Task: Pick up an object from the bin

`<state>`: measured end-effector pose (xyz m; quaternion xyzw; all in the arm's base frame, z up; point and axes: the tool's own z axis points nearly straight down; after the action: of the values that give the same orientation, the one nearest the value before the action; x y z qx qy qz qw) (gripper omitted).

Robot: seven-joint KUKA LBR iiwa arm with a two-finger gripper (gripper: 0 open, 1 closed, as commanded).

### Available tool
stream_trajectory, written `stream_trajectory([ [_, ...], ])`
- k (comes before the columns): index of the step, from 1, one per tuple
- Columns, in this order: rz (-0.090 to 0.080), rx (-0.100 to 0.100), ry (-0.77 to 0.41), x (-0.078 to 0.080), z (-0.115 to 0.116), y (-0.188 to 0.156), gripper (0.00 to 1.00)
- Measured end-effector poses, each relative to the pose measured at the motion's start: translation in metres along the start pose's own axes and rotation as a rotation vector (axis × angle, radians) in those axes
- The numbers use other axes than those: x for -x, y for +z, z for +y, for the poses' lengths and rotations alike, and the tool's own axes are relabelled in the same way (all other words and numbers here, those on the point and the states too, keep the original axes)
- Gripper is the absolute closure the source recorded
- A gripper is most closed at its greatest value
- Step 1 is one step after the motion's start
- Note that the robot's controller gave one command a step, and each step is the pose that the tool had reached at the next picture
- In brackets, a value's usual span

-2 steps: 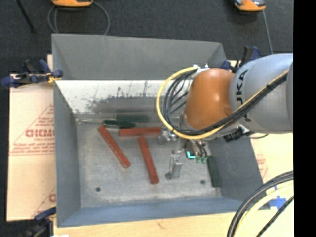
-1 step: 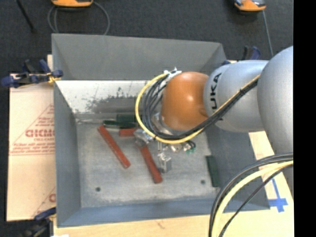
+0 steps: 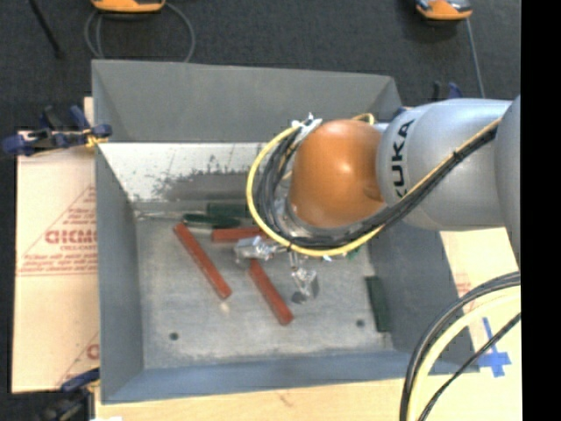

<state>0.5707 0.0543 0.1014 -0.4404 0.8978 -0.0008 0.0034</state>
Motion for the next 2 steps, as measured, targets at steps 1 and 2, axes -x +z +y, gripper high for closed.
stream_trajectory([
  [1,0.0,0.002,-0.422,0.026,-0.007,0.001,0.0],
  [2,-0.004,-0.004,-0.577,0.039,-0.018,0.029,0.0],
])
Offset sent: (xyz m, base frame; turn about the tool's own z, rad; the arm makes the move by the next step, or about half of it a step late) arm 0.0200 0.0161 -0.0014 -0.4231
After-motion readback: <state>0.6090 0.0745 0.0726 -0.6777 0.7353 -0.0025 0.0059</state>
